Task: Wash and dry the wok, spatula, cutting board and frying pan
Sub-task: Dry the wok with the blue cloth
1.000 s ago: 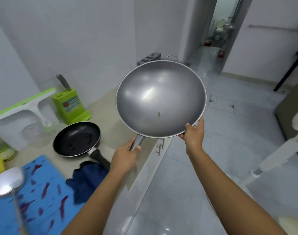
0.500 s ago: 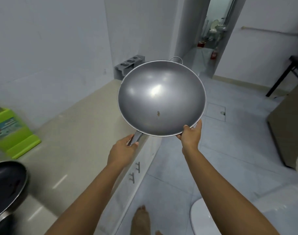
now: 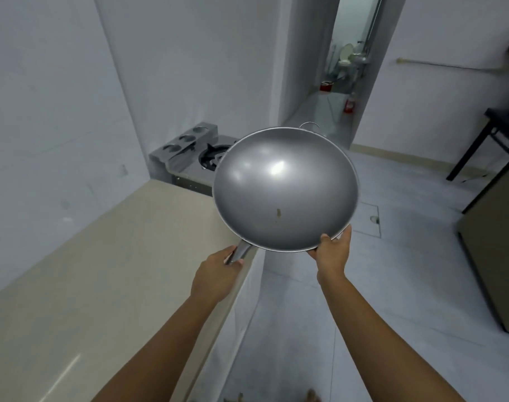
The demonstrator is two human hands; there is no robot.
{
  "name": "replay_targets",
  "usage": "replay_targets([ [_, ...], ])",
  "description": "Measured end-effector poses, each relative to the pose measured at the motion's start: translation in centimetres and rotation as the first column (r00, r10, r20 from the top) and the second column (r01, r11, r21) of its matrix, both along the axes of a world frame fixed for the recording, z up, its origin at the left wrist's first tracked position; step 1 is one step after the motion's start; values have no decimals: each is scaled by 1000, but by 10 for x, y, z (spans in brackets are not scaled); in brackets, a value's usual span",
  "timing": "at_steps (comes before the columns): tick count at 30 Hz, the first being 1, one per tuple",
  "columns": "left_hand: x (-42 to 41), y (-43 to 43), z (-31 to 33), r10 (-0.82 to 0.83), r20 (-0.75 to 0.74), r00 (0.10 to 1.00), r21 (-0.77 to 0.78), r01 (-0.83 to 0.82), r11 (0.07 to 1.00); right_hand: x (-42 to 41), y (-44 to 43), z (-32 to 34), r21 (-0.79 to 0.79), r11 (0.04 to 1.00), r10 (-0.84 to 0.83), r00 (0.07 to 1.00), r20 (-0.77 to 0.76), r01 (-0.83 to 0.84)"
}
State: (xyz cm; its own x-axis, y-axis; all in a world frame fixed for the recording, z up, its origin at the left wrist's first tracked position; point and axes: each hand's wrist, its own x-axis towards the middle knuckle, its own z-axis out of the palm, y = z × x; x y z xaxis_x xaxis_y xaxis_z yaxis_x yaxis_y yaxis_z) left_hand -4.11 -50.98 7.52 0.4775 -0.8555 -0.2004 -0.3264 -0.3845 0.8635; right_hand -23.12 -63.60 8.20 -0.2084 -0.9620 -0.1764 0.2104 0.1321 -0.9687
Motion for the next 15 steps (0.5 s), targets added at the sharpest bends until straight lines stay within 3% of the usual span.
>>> replay_targets([
  [15, -36, -296, -11, 217, -67, 974, 31, -216, 976, 2, -338, 7, -2, 978, 207, 968, -145, -209],
])
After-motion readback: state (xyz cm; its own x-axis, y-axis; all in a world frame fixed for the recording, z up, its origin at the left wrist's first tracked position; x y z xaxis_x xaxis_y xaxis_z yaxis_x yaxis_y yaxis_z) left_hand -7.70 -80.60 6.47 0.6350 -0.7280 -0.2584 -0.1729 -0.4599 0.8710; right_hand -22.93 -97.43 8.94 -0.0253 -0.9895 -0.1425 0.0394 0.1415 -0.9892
